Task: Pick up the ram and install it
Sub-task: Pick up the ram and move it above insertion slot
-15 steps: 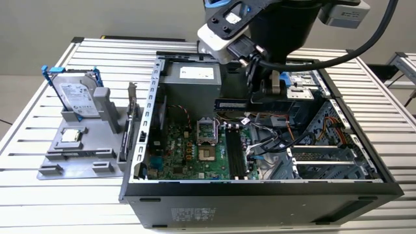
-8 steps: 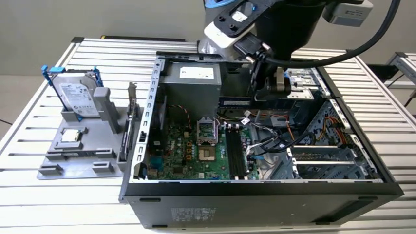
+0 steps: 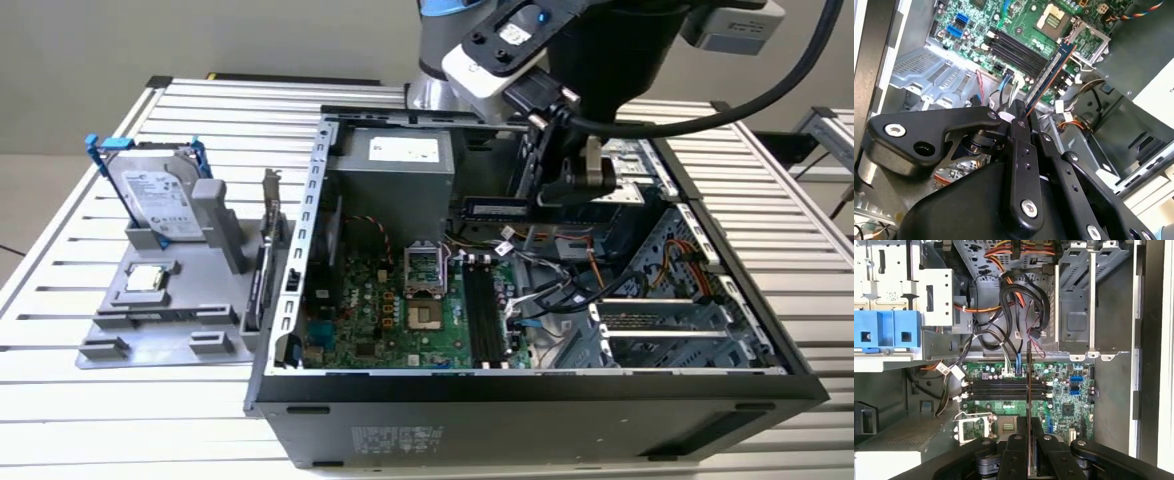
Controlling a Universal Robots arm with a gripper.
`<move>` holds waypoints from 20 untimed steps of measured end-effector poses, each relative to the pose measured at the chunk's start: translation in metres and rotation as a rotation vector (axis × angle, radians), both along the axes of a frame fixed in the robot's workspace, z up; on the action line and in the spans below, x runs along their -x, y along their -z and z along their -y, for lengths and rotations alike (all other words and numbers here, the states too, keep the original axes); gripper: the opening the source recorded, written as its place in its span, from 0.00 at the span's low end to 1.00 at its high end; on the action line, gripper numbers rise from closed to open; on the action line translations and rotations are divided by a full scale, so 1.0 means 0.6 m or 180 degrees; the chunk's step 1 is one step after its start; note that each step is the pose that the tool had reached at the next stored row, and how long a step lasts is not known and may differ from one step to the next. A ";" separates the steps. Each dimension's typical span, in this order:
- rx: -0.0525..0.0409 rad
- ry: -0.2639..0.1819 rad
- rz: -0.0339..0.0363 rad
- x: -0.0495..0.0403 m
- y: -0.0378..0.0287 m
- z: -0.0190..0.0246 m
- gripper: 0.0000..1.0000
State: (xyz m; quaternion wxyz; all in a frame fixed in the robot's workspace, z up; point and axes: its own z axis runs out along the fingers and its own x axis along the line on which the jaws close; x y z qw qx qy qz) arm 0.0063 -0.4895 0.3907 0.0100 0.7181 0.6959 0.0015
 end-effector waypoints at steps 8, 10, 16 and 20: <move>0.0000 0.0020 0.0000 -0.008 0.001 -0.0025 0.00; 0.0000 0.0020 0.0000 -0.009 0.001 -0.0027 0.00; 0.0000 0.0020 0.0000 -0.010 0.001 -0.0027 0.00; 0.0000 0.0022 0.0000 -0.010 0.001 -0.0027 0.00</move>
